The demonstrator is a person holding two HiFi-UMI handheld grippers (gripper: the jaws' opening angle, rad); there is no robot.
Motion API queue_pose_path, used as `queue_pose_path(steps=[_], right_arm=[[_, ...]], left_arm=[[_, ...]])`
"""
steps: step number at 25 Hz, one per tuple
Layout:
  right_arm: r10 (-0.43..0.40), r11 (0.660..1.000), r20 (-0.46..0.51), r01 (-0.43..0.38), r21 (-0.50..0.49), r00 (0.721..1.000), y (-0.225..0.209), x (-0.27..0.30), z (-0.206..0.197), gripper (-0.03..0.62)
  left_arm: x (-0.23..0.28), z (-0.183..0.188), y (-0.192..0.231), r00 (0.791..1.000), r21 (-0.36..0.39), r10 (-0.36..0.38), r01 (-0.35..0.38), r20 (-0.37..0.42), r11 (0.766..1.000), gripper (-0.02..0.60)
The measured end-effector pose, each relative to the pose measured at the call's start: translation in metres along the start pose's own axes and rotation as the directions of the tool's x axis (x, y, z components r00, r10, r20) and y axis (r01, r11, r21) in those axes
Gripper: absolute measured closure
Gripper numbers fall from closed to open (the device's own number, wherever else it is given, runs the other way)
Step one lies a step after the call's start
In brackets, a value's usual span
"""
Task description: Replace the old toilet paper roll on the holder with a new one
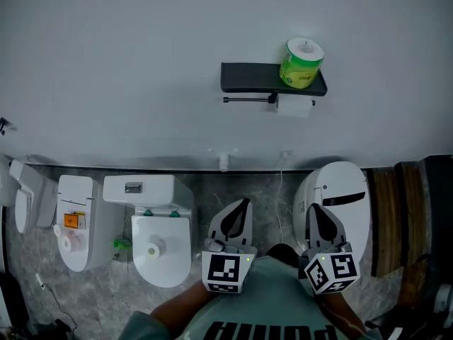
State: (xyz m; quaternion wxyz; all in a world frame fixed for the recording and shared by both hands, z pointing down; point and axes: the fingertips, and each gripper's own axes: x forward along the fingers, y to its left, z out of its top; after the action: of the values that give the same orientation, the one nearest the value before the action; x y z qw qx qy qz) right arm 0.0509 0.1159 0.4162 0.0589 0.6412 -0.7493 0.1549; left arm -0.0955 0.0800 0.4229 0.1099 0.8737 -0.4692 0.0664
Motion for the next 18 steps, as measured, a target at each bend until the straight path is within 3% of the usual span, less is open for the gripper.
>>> queue_pose_path(steps=[18], right_arm=[[0.122, 0.991, -0.045, -0.119, 0.064, 0.991, -0.042, 0.104, 0.018, 0.586]], left_arm=[[0.077, 0.01, 0.032, 0.988, 0.022, 0.139, -0.138, -0.062, 0.99, 0.575]])
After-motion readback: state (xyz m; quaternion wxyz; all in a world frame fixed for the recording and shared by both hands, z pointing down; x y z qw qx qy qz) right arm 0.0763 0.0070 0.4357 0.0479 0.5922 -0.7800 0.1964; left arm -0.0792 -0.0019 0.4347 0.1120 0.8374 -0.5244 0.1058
